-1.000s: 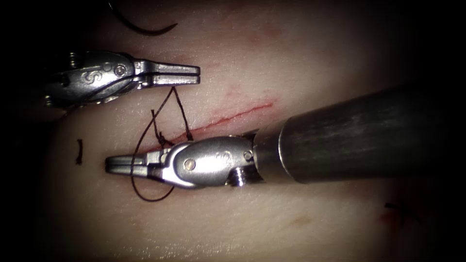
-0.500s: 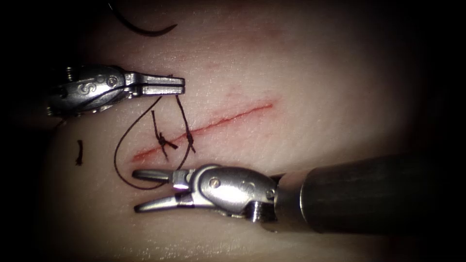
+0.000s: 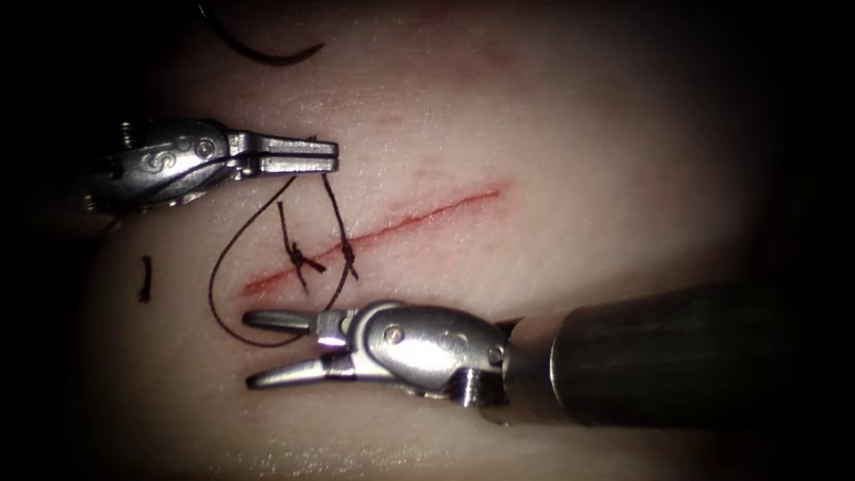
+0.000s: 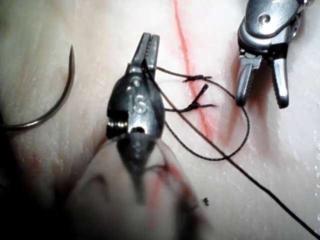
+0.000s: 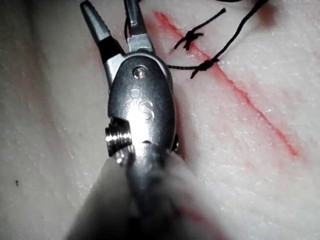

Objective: Wound Closure

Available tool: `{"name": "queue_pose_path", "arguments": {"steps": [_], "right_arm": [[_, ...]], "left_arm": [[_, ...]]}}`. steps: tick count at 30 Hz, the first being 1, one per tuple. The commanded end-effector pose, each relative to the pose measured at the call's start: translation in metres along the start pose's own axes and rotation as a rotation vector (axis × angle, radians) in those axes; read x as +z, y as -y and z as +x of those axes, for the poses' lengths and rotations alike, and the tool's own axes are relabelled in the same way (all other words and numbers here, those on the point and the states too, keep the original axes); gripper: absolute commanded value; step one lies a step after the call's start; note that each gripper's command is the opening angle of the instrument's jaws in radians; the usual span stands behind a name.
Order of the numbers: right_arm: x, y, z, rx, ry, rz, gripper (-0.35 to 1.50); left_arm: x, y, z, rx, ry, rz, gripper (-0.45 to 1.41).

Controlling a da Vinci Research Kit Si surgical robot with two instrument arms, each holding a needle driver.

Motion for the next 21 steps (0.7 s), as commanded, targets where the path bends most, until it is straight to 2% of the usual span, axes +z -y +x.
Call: {"name": "queue_pose_path", "arguments": {"steps": [1, 21], "right_arm": [[0.0005, 0.0006, -0.0009, 0.003, -0.001, 0.002, 0.46], [0.0005, 0.0006, -0.0009, 0.003, -0.001, 0.002, 0.46]], "left_arm": [[0.0009, -0.0001, -0.0002, 0.000, 0.000, -0.004, -0.45], [0.0009, -0.0001, -0.0002, 0.000, 0.000, -0.004, -0.45]]}}
